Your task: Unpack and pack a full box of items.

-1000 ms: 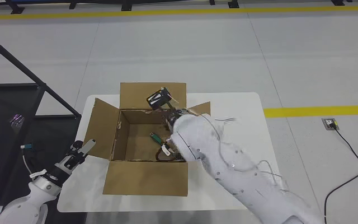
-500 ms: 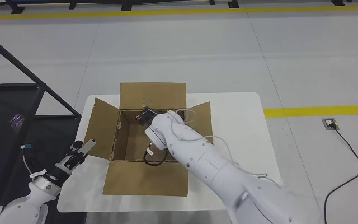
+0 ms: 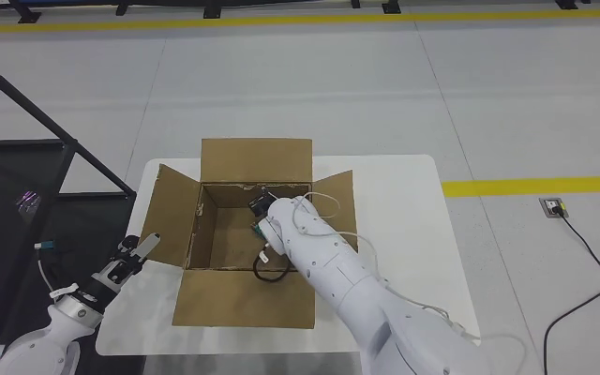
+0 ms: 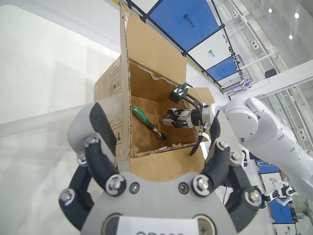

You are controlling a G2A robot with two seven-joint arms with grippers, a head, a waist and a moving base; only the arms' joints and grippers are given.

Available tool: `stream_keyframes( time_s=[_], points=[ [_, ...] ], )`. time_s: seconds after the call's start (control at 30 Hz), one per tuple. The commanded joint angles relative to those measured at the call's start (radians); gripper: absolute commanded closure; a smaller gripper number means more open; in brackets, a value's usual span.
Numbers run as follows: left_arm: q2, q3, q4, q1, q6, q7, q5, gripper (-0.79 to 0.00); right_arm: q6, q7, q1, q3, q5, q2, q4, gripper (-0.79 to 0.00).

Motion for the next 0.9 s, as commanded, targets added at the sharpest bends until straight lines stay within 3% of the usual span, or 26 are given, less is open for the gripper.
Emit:
stream_keyframes(
  time_s=[0.0,0.13,0.2,0.3,0.43,0.67,0.7,0.73,0.8,0.87],
  points=[
    [0.000,0.000,0.000,0.000,0.000,0.000,0.000,-0.785,0.000,0.000,-0.001,0.000,0.000,0.000,0.002,0.000],
    [0.000,0.000,0.000,0.000,0.000,0.000,0.000,-0.785,0.000,0.000,-0.001,0.000,0.000,0.000,0.002,0.000],
    [0.000,0.000,0.000,0.000,0.000,0.000,0.000,-0.785,0.000,0.000,-0.001,0.000,0.000,0.000,0.002,-0.114],
    [0.000,0.000,0.000,0.000,0.000,0.000,0.000,-0.785,0.000,0.000,-0.001,0.000,0.000,0.000,0.002,-0.225],
    [0.000,0.000,0.000,0.000,0.000,0.000,0.000,-0.785,0.000,0.000,-0.001,0.000,0.000,0.000,0.002,-0.259],
    [0.000,0.000,0.000,0.000,0.000,0.000,0.000,-0.785,0.000,0.000,-0.001,0.000,0.000,0.000,0.002,-0.397],
    [0.000,0.000,0.000,0.000,0.000,0.000,0.000,-0.785,0.000,0.000,-0.001,0.000,0.000,0.000,0.002,-0.603],
    [0.000,0.000,0.000,0.000,0.000,0.000,0.000,-0.785,0.000,0.000,-0.001,0.000,0.000,0.000,0.002,-0.677],
    [0.000,0.000,0.000,0.000,0.000,0.000,0.000,-0.785,0.000,0.000,-0.001,0.000,0.000,0.000,0.002,-0.785],
    [0.000,0.000,0.000,0.000,0.000,0.000,0.000,-0.785,0.000,0.000,-0.001,0.000,0.000,0.000,0.002,-0.785]
  ],
)
